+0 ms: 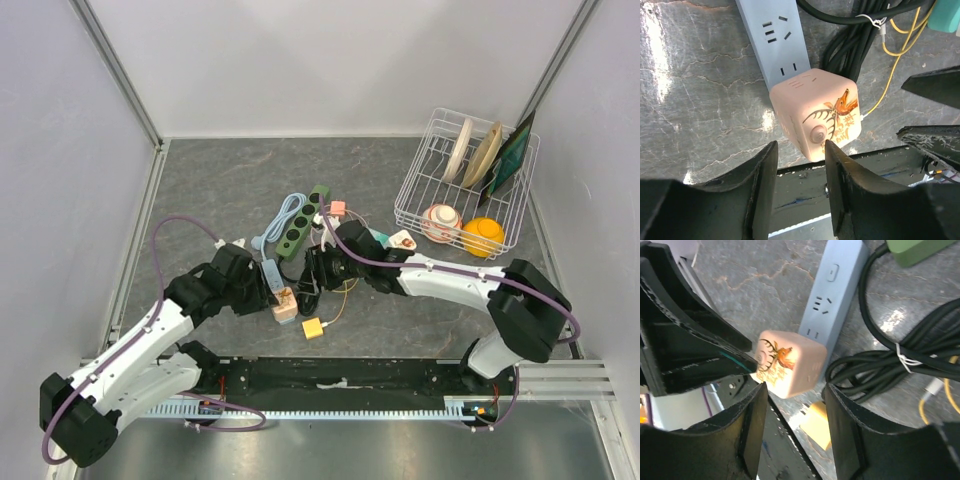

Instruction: Insert the plug

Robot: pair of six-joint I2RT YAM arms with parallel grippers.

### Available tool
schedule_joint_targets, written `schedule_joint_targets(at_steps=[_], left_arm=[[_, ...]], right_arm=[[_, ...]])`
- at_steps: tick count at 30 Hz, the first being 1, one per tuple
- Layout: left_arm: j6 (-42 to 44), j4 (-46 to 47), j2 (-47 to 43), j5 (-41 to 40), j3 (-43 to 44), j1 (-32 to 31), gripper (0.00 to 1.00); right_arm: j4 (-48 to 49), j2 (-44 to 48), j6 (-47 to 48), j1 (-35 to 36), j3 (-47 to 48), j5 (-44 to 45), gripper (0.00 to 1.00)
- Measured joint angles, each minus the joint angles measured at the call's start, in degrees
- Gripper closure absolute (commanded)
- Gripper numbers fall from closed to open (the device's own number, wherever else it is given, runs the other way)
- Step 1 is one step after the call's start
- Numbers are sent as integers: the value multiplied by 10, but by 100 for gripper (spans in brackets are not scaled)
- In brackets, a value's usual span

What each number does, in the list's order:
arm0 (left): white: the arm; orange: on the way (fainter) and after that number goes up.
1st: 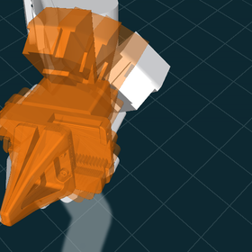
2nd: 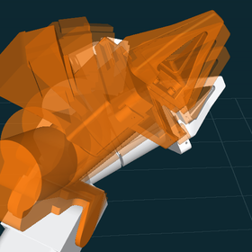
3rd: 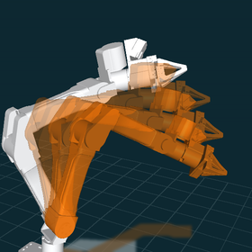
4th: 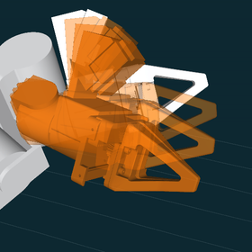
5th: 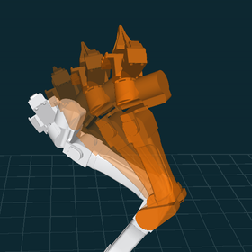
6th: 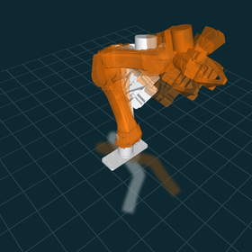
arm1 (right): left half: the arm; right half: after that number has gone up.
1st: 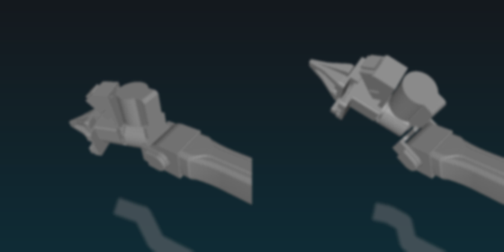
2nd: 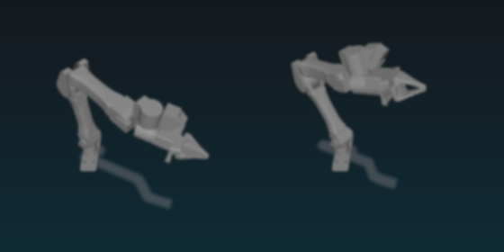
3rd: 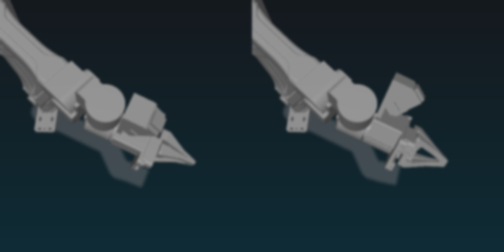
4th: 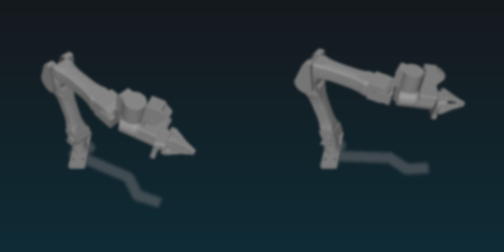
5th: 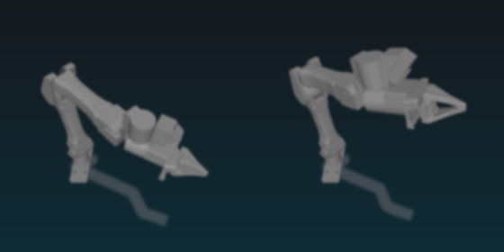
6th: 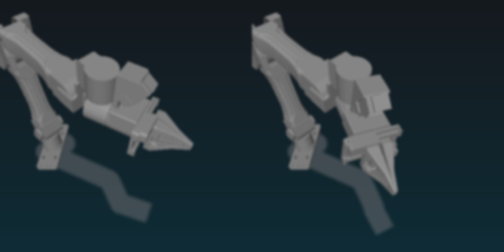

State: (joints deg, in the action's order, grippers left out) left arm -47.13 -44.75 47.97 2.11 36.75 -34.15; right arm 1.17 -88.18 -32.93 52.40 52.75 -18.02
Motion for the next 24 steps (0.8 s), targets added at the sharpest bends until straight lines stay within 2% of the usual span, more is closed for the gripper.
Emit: schedule_joint_targets(at_steps=[5,8,11,12,15,19,24], left_arm=[[-11,21,15,-5,-7,0,54],[-16,33,23,-3,-9,-1,61],[-23,46,25,4,-12,-1,73],[-26,49,23,7,-14,-1,84],[-37,49,13,11,-25,0,98],[-48,45,7,16,-32,5,98],[-60,35,8,15,-33,3,98]], right_arm=[[48,-38,-34,10,2,-11,50],[52,-65,-42,19,11,-14,51],[48,-82,-44,28,21,-14,58],[47,-85,-43,30,23,-14,61],[42,-92,-44,34,29,-15,65],[15,-97,-43,35,45,-13,74],[-61,-114,-22,50,99,10,80]])
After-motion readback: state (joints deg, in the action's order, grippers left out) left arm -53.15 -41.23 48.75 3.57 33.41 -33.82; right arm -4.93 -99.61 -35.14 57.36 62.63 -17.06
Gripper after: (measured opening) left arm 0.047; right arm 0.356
